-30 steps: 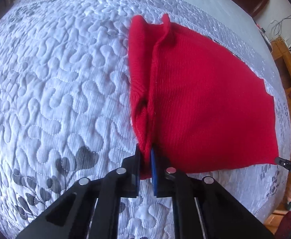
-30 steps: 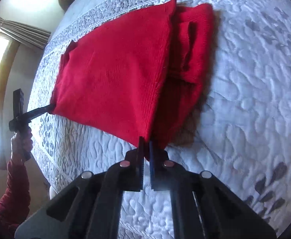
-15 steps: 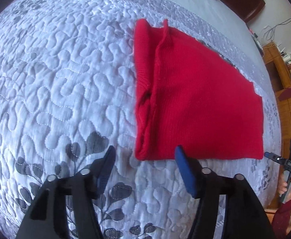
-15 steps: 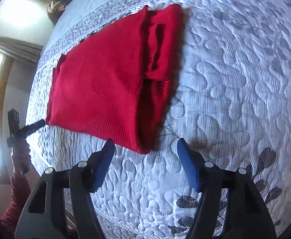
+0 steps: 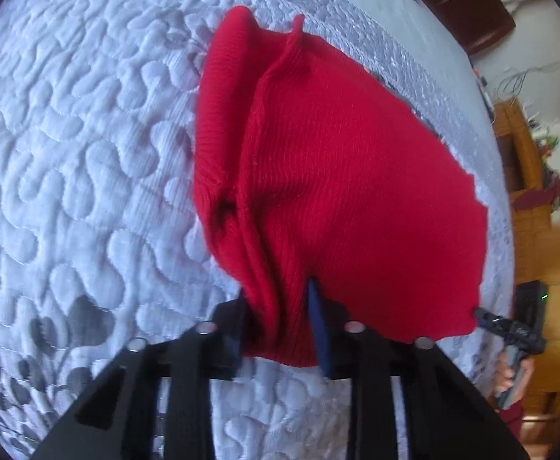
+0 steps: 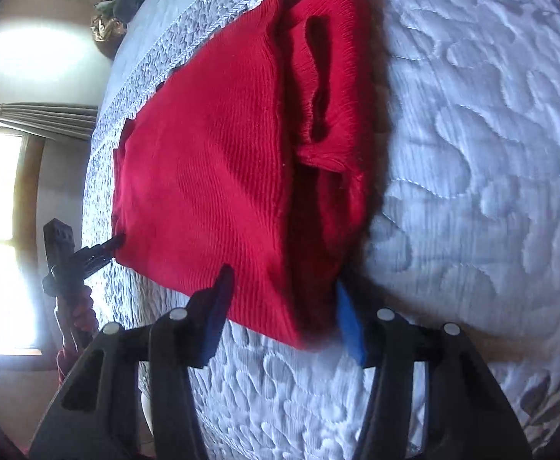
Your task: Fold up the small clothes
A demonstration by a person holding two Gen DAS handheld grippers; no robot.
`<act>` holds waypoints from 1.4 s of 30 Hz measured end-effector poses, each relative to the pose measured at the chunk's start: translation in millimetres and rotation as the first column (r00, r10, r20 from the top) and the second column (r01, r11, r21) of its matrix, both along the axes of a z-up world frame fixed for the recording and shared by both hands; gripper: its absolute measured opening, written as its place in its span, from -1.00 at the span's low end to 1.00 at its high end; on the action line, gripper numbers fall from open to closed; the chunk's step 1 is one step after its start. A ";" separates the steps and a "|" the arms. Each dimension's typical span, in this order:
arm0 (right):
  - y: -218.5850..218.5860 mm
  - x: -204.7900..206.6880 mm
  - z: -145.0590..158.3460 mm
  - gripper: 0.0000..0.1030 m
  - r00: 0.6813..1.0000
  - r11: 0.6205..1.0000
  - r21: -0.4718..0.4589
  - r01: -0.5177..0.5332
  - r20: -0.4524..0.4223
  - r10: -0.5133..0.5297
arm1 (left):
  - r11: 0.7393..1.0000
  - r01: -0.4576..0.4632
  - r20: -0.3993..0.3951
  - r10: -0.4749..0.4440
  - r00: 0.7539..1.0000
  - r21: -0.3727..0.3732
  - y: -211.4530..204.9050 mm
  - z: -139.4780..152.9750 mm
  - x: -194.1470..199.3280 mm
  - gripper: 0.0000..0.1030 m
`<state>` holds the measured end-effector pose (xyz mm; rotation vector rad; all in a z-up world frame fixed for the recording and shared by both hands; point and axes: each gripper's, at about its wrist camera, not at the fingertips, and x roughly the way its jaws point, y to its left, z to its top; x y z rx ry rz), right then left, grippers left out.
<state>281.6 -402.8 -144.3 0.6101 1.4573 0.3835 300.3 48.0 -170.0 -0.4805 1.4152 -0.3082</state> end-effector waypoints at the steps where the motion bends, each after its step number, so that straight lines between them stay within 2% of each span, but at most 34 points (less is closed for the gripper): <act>1: 1.2 1.4 -0.6 -0.48 1.000 1.000 0.008 0.001 -0.002 -0.001 | 1.000 -0.010 -0.008 0.010 1.000 -0.004 0.3 -2.1 1.2 -0.59; 2: 2.1 1.9 -2.1 -0.70 1.000 1.000 0.019 0.004 -0.013 -0.004 | 1.000 -0.016 -0.012 0.016 1.000 -0.001 0.0 -3.0 1.1 -0.61; 3: 3.5 2.0 -2.8 -0.79 1.000 1.000 0.031 0.007 -0.022 -0.006 | 1.000 -0.024 -0.010 0.024 1.000 -0.001 0.4 -2.1 -0.1 -0.63; 7: 2.7 -4.4 9.9 -0.81 1.000 1.000 -0.011 -0.006 0.010 0.007 | 0.999 -0.013 0.020 0.012 1.000 0.044 -0.1 11.7 -12.4 -0.76; 10: -0.5 -9.6 24.7 -0.82 1.000 0.999 -0.044 -0.018 0.025 0.019 | 0.996 0.017 0.035 -0.020 0.999 0.090 -5.5 23.8 -22.5 -0.77; 15: 5.4 -26.4 47.7 -0.83 0.997 0.989 -0.125 -0.076 0.022 0.079 | 0.990 0.066 0.046 -0.072 0.996 0.125 -19.8 43.0 -42.7 -0.77; 20: 4.8 -69.8 68.7 -0.83 0.992 0.979 -0.166 -0.121 0.004 0.124 | 0.986 0.110 0.040 -0.116 0.992 0.128 -31.5 55.6 -78.2 -0.77; 26: -14.8 -129.6 80.7 -0.83 0.992 0.975 -0.184 -0.126 -0.033 0.122 | 0.980 0.164 0.022 -0.167 0.986 0.112 -42.7 57.6 -146.4 -0.77; 30: -17.6 -169.5 80.8 -0.83 0.990 0.970 -0.201 -0.140 -0.064 0.129 | 0.971 0.196 0.009 -0.199 0.980 0.139 -49.0 52.7 -187.9 -0.77; 34: -16.7 -202.3 73.9 -0.82 0.991 0.968 -0.216 -0.130 -0.069 0.118 | 0.962 0.210 -0.001 -0.214 0.977 0.172 -52.4 45.2 -207.4 -0.76; 36: -18.2 -204.4 64.6 -0.81 0.993 0.968 -0.227 -0.111 -0.069 0.097 | 0.952 0.223 0.003 -0.229 0.974 0.208 -53.8 35.5 -208.8 -0.75; 39: -22.5 -197.7 47.8 -0.78 0.995 0.973 -0.217 -0.078 -0.079 0.062 | 0.957 0.217 -0.015 -0.218 0.976 0.194 -54.1 20.1 -202.5 -0.71; 42: -21.8 -195.8 53.0 -0.69 0.994 0.970 -0.224 -0.093 -0.072 0.079 | 0.954 0.228 -0.014 -0.230 0.973 0.193 -53.5 26.2 -201.9 -0.59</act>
